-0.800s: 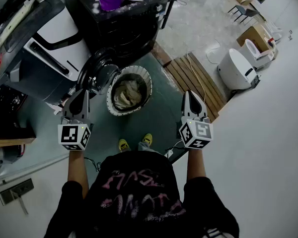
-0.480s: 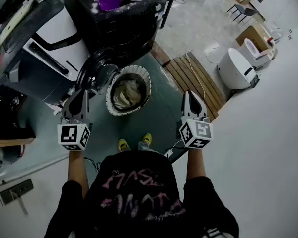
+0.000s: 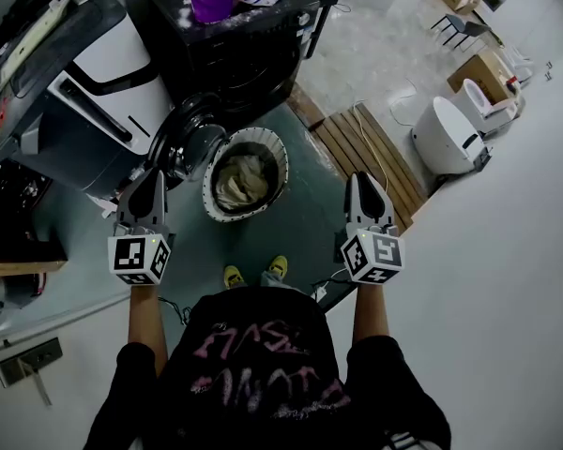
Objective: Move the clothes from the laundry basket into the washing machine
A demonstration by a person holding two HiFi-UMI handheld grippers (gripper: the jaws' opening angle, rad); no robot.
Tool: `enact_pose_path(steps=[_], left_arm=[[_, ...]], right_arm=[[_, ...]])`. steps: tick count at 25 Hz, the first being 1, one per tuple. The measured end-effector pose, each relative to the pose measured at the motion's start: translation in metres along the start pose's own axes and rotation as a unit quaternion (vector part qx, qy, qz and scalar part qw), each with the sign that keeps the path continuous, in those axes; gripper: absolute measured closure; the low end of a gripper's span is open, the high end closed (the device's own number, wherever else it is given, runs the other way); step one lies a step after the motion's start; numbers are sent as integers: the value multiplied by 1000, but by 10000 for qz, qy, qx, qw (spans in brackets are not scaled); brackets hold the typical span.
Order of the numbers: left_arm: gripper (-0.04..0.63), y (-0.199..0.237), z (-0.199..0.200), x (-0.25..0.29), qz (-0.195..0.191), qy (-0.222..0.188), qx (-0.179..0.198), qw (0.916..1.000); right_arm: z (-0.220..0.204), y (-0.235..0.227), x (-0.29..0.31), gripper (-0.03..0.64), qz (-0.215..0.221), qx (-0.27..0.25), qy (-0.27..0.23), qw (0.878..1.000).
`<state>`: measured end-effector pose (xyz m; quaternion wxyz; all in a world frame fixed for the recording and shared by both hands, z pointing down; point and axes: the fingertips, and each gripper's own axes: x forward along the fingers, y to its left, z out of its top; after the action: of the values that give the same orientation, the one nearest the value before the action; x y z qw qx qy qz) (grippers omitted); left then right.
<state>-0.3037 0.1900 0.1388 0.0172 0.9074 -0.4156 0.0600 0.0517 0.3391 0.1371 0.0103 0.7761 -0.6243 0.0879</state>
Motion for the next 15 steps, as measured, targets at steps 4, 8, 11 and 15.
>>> enact_pose_path(steps=[4, 8, 11, 15], left_arm=[[528, -1, 0, 0, -116, -23, -39, 9999], [410, -5, -1, 1, -246, 23, 9, 9997], [351, -3, 0, -1, -235, 2, 9, 9997], [299, 1, 4, -3, -166, -57, 0, 9998]], right_arm=[[-1, 5, 1, 474, 112, 25, -5, 9999], [0, 11, 1, 391, 210, 33, -13, 9998], [2, 14, 1, 345, 247, 24, -30, 9997], [4, 15, -2, 304, 248, -8, -50, 9997]])
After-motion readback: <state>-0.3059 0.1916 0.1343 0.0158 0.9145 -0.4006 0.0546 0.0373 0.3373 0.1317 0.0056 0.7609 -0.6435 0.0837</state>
